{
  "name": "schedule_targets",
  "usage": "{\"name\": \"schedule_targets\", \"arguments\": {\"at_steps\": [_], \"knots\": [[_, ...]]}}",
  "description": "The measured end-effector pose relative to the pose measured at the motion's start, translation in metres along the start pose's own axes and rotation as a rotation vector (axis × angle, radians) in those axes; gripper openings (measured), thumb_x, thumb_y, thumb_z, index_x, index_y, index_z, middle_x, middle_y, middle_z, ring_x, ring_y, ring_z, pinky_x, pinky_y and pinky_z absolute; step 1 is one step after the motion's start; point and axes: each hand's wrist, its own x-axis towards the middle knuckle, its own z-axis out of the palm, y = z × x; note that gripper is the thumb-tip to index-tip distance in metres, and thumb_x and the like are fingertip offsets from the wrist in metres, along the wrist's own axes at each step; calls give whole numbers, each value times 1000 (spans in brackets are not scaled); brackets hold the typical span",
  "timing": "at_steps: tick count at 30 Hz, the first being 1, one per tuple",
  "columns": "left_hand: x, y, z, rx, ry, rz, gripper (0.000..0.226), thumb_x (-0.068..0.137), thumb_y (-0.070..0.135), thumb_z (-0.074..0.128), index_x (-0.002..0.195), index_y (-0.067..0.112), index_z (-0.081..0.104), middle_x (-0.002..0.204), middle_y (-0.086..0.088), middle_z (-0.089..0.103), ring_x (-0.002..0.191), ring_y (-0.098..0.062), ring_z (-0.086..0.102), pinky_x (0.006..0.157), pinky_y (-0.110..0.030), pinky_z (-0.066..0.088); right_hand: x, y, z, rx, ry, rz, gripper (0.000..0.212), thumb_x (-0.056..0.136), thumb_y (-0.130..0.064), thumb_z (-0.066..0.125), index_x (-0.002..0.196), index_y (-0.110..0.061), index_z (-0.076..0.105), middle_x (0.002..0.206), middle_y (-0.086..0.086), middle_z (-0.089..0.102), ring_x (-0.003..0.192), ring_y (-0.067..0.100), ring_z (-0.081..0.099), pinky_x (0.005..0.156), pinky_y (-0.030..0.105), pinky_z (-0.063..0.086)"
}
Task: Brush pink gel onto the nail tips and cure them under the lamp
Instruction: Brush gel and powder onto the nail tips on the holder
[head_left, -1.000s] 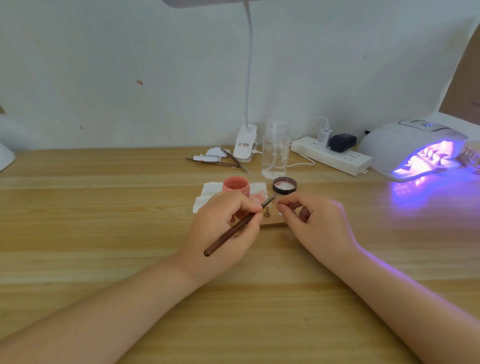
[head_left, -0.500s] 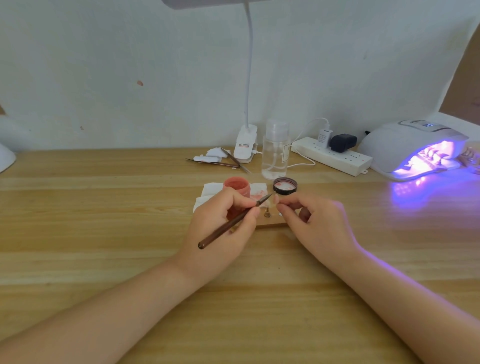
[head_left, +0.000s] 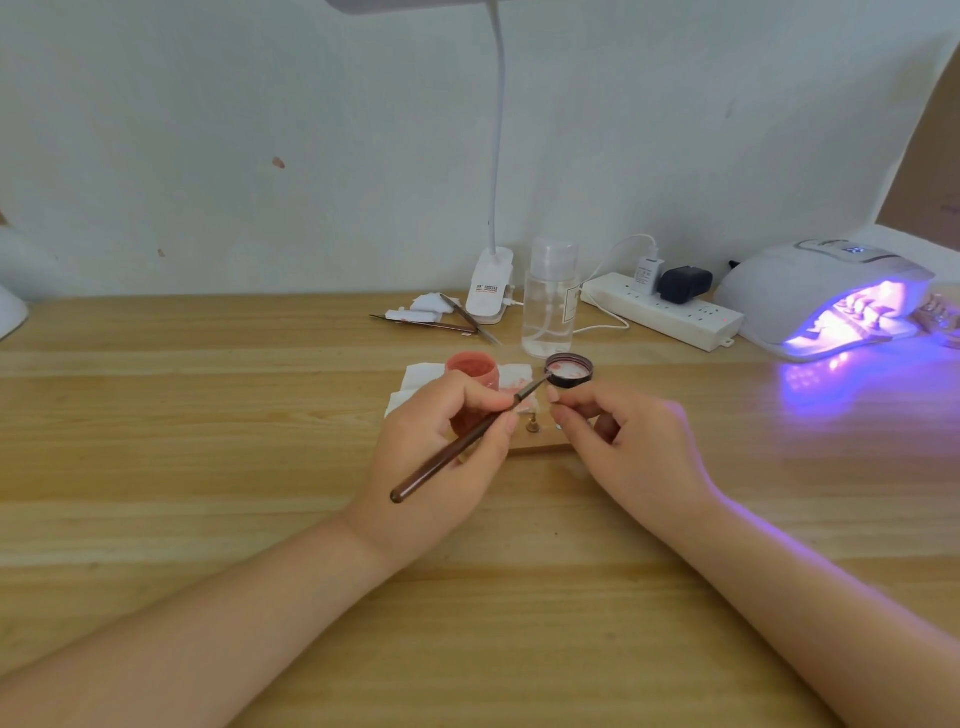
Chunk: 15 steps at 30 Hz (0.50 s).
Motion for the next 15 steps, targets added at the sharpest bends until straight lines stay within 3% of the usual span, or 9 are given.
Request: {"name": "schedule_targets", "arguments": {"at_steps": [4,7,10,15], "knots": [[0,-1,-1,50,-21,21,29,81,1,69,88,29,62,87,29,65,89,13,59,77,-3,41,0,0,0,10,10,10,10,84,-17,70,91,-20,74,61,-40,52,55,4,50,55,8,38],[-1,-2,-2,26,-21,15,13,78,5,65,80,18,62,72,13,62,75,6,59,69,-6,42,0,1,0,14,4,21,9,84,-17,69,91,-20,74,61,-39,53,55,4,50,54,8,38],[-2,0,-3,-15,-4,12,12,76,2,62,75,13,57,69,2,59,66,-4,56,62,-8,42,0,1,0,19,4,29,9,85,-18,69,92,-20,74,61,-39,53,54,2,50,54,8,39],[-2,3,-2,-16,21,-8,16,81,1,64,80,16,59,75,2,64,71,3,60,65,-6,43,0,-1,-1,11,1,38,9,83,-18,70,90,-22,74,61,-40,52,55,-2,51,57,7,39]]}}
